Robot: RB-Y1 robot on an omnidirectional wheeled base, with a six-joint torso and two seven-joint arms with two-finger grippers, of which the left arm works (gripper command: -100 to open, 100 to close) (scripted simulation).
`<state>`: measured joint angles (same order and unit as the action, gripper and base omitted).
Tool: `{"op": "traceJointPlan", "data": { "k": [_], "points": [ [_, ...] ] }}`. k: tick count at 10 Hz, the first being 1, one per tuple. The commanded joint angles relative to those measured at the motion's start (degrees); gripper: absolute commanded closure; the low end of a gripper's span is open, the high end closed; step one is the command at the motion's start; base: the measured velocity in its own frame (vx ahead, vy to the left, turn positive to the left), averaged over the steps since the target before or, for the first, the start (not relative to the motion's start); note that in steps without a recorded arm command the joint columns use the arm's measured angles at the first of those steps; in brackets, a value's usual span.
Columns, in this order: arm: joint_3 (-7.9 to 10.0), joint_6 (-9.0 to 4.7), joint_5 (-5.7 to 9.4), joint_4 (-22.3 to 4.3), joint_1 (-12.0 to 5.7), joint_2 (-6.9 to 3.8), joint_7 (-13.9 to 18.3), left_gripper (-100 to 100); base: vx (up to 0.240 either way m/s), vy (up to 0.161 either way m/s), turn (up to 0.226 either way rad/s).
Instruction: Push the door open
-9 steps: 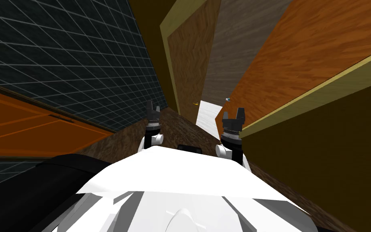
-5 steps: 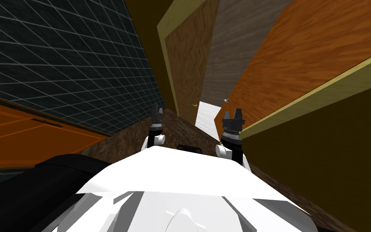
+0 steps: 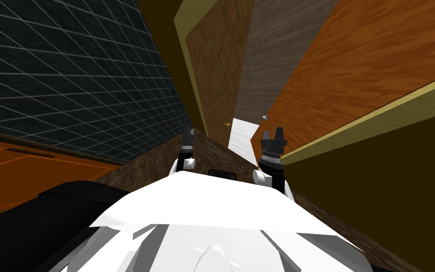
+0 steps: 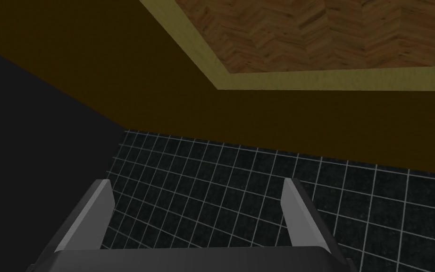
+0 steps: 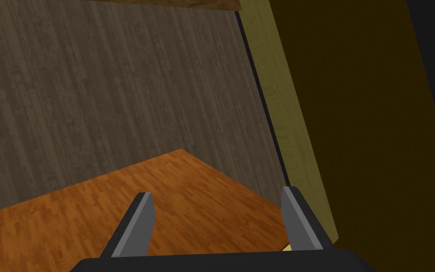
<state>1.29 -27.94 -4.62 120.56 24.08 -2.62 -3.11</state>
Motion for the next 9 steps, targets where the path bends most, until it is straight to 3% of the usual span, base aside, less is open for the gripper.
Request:
{"op": "traceJointPlan", "data": {
  "k": [1, 9],
  "points": [
    [-0.31, -0.42, 0.13, -1.8, -0.39, -0.4, 0.2, -100, 0.076, 0.013, -0.052],
    [-2.93, -2.76, 0.4, -12.1, -2.5, -1.49, 1.0, -100, 0.097, 0.018, -0.069]
  ]
}}
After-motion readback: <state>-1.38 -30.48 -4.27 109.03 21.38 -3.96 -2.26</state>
